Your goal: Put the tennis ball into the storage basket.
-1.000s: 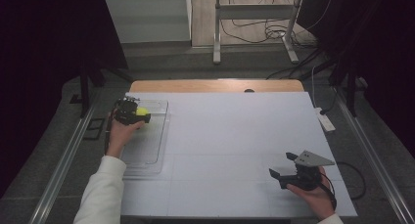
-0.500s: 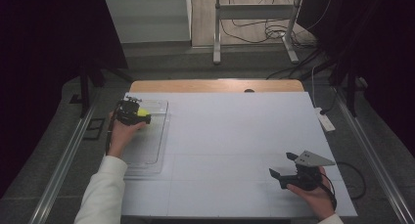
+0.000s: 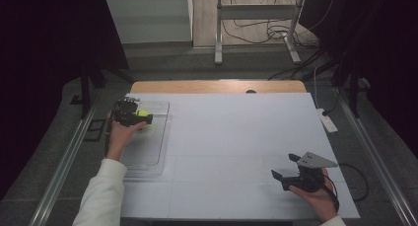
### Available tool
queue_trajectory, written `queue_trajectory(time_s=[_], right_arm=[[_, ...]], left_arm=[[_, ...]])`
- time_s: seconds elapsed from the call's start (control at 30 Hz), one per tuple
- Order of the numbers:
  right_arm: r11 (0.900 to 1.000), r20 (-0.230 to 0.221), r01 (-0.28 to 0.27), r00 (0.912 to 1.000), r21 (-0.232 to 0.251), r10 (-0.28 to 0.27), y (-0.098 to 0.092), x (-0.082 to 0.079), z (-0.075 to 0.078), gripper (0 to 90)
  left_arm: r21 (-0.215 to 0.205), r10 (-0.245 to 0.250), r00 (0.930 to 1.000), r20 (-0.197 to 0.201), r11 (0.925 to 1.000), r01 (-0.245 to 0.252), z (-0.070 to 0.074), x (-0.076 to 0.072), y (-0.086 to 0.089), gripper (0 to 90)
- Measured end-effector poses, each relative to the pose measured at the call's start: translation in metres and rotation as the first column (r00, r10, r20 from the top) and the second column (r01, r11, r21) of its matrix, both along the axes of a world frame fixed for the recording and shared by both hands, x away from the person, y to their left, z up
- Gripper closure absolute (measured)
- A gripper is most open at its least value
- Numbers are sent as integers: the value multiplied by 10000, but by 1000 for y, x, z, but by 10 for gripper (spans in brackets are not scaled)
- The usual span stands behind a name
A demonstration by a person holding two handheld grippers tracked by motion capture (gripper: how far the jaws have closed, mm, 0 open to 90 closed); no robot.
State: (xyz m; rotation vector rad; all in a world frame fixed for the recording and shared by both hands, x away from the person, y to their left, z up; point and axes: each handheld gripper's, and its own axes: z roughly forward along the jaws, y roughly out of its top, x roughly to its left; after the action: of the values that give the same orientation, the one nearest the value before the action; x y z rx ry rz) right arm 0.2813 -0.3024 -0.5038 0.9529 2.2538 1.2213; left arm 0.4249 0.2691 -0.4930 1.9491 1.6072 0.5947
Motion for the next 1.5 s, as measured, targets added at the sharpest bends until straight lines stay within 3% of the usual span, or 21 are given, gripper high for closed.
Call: queue_trajectory(time_s=[0.1,0.23,0.53,0.9,0.97,1.1,1.27,1.3,1.5], right_arm=[[10000,-1,-13,10000,-1,13,0,0,0,113],[10000,-7,-10,10000,17,10,0,0,0,113],[10000,-43,83,10000,31,-83,-2,3,-1,114],[10000,16,59,10000,34,-59,-2,3,-1,115],[10000,15,44,10000,67,-45,-2,3,-1,115],[10000,33,2,10000,45,-2,-1,3,-1,115],[10000,60,-22,10000,1,22,1,3,0,115],[10000,69,-14,10000,-7,14,1,2,0,115],[10000,55,-3,10000,-41,3,1,2,0,115]], left_arm=[[-85,-35,9999,146,10000,36,2,-2,1,116],[-463,-189,9975,676,9987,220,12,-13,2,116],[-1133,-596,9910,1202,9908,733,23,-27,1,116],[-1374,-1268,9731,1922,9784,1546,34,-51,-5,104],[-1519,-1389,9692,2032,9734,1714,36,-57,-7,105],[-2028,-1685,9594,2263,9552,2156,39,-72,-9,103],[-2049,-1893,9501,2480,9483,2424,43,-87,-14,103],[-2087,-1968,9443,2637,9441,2550,45,-93,-16,106],[-2090,-2219,9371,2696,9364,2819,44,-106,-23,107]])
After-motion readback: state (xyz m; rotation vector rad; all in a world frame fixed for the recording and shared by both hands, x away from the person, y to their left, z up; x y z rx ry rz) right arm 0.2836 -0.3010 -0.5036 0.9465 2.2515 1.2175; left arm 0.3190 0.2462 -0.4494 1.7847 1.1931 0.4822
